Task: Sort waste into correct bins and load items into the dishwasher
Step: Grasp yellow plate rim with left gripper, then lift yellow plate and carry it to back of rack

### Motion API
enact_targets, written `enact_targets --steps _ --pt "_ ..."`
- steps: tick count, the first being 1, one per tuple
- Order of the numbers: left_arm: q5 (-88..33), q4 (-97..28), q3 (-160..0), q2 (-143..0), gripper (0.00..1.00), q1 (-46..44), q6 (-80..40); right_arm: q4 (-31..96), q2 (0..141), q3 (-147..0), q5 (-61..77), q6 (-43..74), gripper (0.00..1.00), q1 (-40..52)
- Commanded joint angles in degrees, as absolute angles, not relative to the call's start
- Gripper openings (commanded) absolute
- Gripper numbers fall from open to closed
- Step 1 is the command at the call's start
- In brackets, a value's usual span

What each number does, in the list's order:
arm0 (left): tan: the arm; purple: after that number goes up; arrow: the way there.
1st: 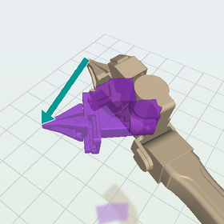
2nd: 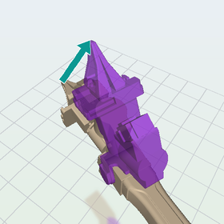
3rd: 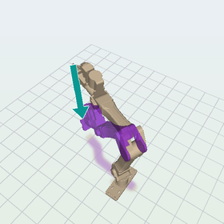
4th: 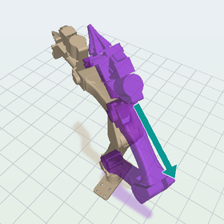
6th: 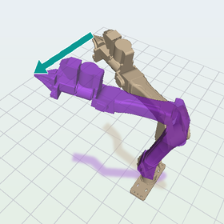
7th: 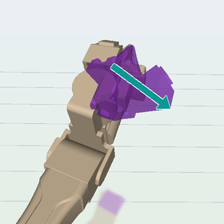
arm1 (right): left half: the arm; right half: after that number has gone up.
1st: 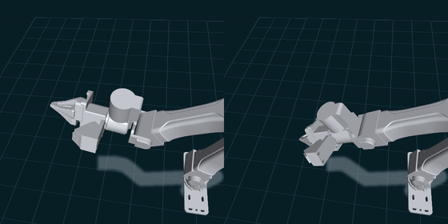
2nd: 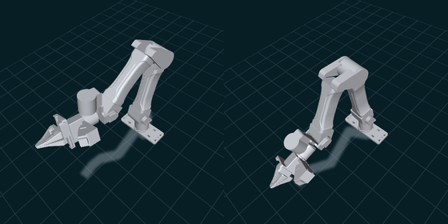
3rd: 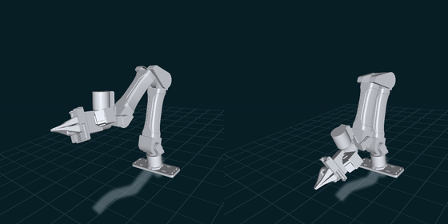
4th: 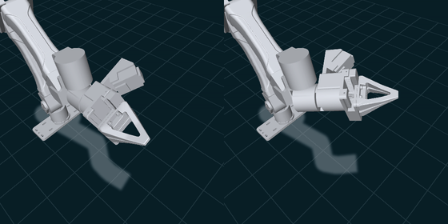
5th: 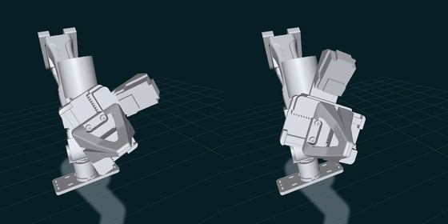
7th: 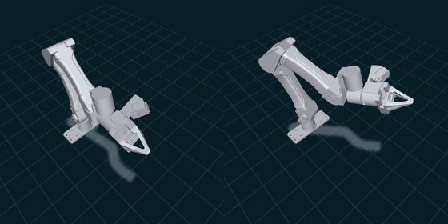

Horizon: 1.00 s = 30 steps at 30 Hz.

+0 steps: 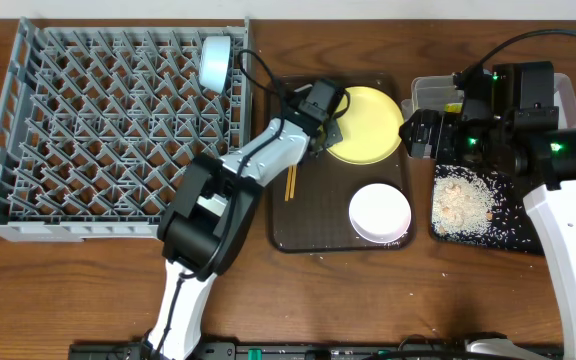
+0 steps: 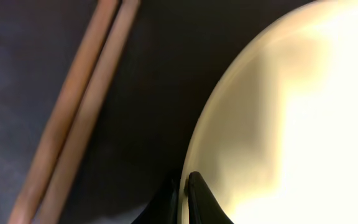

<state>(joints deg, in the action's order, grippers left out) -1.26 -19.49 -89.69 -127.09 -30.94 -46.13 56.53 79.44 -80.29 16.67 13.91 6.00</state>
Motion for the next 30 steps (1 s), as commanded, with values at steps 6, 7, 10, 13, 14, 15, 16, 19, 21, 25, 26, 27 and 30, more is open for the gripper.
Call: enact_targets --steps 6,7,10,13,14,15,16,19,21,25,26,27,30 --pt "-0.82 -20.23 -89.58 -119.9 0.07 -25.8 -34.63 56.6 79.5 -80.55 16.51 13.19 0.99 5.69" --pt "-0.82 -20.23 -89.58 -118.45 0.08 -25.54 -32.6 56.6 79.5 -80.55 16.51 13.19 0.99 5.69" --pt "-0.54 -20.32 -89.58 -114.08 0.07 -24.88 -26.92 56.6 79.5 -80.55 16.51 13.19 0.99 5.69" --pt "1.43 -20.67 -89.58 -109.89 0.07 -24.53 -22.7 56.6 79.5 -80.55 16.51 13.19 0.99 5.69" --pt "3.01 -20.93 -89.58 -108.49 0.07 -24.49 -21.63 56.6 79.5 -80.55 16.51 13.19 0.99 5.69" --pt "5.1 -21.23 -89.58 -106.91 0.08 -24.49 -20.23 56.6 79.5 -80.55 16.51 13.19 0.99 5.69" --pt "7.2 -21.63 -89.58 -105.49 0.07 -24.45 -19.07 56.6 79.5 -80.55 16.51 13.19 0.99 5.69" --pt "15.09 -22.46 -89.58 -101.78 0.07 -24.38 -14.46 56.6 79.5 -80.55 16.51 13.19 0.99 5.69" --pt "21.45 -22.63 -89.58 -99.85 0.07 -24.14 -10.7 56.6 79.5 -80.55 16.51 13.19 0.98 5.69" --pt "30.28 -21.8 -89.58 -97.32 0.07 -22.98 -0.51 56.6 79.5 -80.55 16.51 13.19 0.99 5.69" --pt "30.83 -21.26 -89.58 -97.08 0.07 -22.48 2.94 56.6 79.5 -80.55 16.51 13.19 0.99 5.69" --pt "30.92 -20.67 -89.58 -96.86 0.07 -21.8 6.63 56.6 79.5 -80.55 16.51 13.19 0.99 5.69" --pt "30.92 -18.79 -89.58 -96.73 0.08 -19.49 15.46 56.6 79.5 -80.55 16.51 13.19 0.99 5.69"
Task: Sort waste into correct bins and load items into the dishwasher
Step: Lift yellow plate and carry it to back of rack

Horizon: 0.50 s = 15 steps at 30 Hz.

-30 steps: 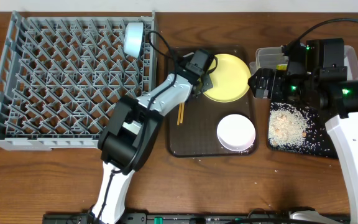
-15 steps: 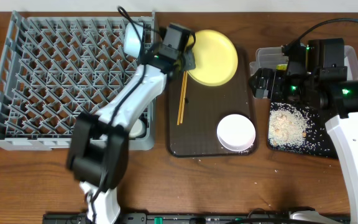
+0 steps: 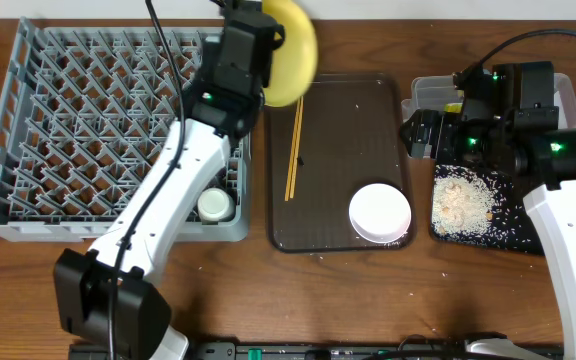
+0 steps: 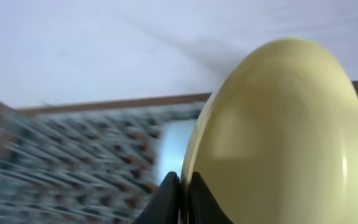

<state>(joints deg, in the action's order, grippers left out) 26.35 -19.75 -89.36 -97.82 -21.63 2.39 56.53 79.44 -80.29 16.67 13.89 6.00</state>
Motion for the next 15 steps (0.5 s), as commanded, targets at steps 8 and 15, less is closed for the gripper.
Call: enact_targets --steps 8,15 --pt "28.4 -10.7 -89.58 -96.68 0.08 -11.55 25.39 56.6 79.5 -80.55 16.51 13.19 0.99 5.69" --pt "27.2 -2.66 -89.58 -96.57 0.07 -7.01 32.99 56.6 79.5 -80.55 16.51 13.19 0.99 5.69"
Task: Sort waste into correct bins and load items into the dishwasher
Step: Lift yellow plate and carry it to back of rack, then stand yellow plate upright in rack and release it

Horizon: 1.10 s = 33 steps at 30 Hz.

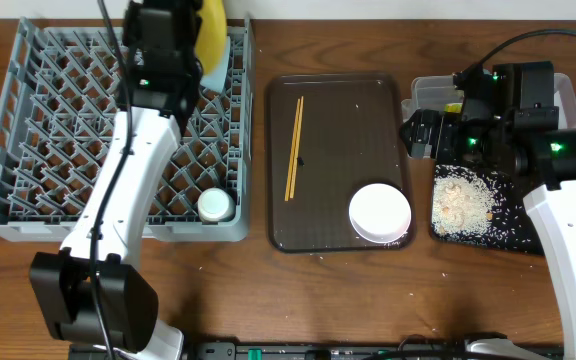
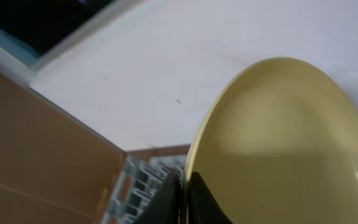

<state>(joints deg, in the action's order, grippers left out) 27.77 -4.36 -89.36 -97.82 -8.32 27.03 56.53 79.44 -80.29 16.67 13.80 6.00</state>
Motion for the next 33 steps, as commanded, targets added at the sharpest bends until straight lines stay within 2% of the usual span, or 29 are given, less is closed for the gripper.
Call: enact_targets --steps 1,7,30,32,33 --pt "27.16 -2.0 -89.58 -96.6 0.07 -6.39 34.28 56.6 79.5 -80.55 16.51 13.19 0.99 5.69" --pt "25.93 -0.49 -89.58 -97.27 0.07 -2.83 40.27 56.6 79.5 -80.55 16.51 13.19 0.99 5.69" --pt "25.98 6.81 -89.58 -114.83 0.07 -0.95 40.29 56.6 79.5 -80.55 16.51 13.19 0.99 5.69" --pt "25.98 6.44 -89.58 -115.9 0.08 -1.1 40.25 56.6 79.5 -80.55 16.51 13.19 0.99 5.69" --pt "25.93 5.98 -89.58 -116.46 0.12 -1.1 40.18 56.6 79.5 -80.55 16.51 13.19 0.99 5.69"
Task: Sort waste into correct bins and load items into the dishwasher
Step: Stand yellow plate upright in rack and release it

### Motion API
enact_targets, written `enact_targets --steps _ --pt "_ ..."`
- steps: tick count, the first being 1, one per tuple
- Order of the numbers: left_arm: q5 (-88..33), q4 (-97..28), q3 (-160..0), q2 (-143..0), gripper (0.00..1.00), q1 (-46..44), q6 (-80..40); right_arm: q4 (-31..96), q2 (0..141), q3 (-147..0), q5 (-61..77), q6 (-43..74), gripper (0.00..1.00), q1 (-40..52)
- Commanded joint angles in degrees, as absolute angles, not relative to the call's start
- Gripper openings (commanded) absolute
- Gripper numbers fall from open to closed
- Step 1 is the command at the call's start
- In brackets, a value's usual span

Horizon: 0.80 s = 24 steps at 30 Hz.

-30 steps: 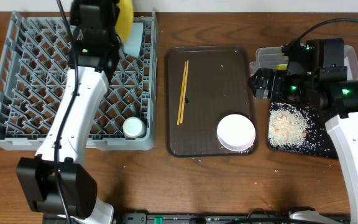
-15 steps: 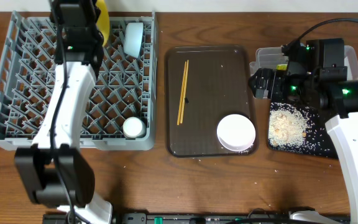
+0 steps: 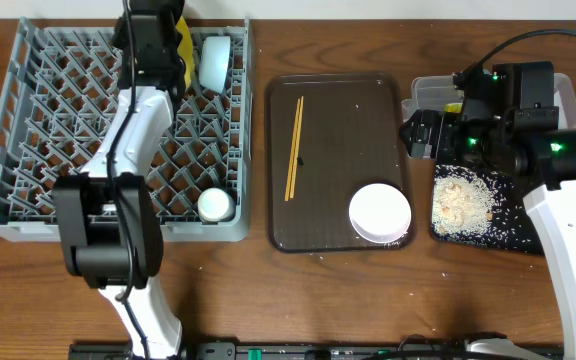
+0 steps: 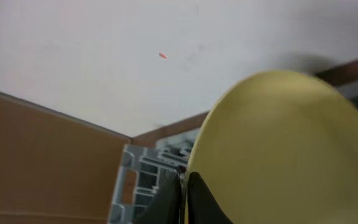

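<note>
My left gripper is shut on the rim of the yellow plate. It holds the plate on edge over the back row of the grey dish rack. In the left wrist view the plate fills the right side, with my black fingers pinching its edge and the rack's corner below. Whether the plate rests between the tines is hidden. My right gripper hovers at the right edge of the brown tray; its jaws are not discernible.
A pale blue cup lies in the rack beside the plate, and a white cup stands near its front right. Chopsticks and a white bowl lie on the tray. A clear container and a black tray of rice sit at the right.
The left gripper has moved a little left and lower with the yellow plate, from above the rack's back right corner to its back row. The pale blue cup now shows again. The right arm is unchanged.
At first my left gripper was shut on the rim of the yellow plate lying on the brown tray. Then the plate was in the air by the rack's back right corner, then above the rack's back edge. Now it stands on edge at the back row.
</note>
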<state>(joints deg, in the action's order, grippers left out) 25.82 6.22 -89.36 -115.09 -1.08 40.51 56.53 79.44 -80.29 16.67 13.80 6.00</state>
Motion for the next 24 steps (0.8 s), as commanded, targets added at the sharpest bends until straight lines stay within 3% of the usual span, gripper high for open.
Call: enact_targets --steps 1,3,12,19,24 --pt "25.93 5.54 -89.58 -116.73 0.17 -1.1 39.77 56.6 79.5 -80.55 16.51 13.19 0.99 5.69" --pt "25.93 4.75 -89.56 -117.32 0.31 -1.08 38.15 56.6 79.5 -80.55 16.51 13.19 0.99 5.69" --pt "26.83 3.88 -89.91 -114.13 0.69 -1.08 24.32 56.6 79.5 -80.55 16.51 13.19 0.99 5.69" --pt "22.09 -0.99 -90.02 -100.68 0.83 -1.32 13.98 56.6 79.5 -80.55 16.51 13.19 0.99 5.69" --pt "3.79 -18.11 -90.02 -90.83 0.86 -1.37 1.15 56.6 79.5 -80.55 16.51 13.19 0.99 5.69"
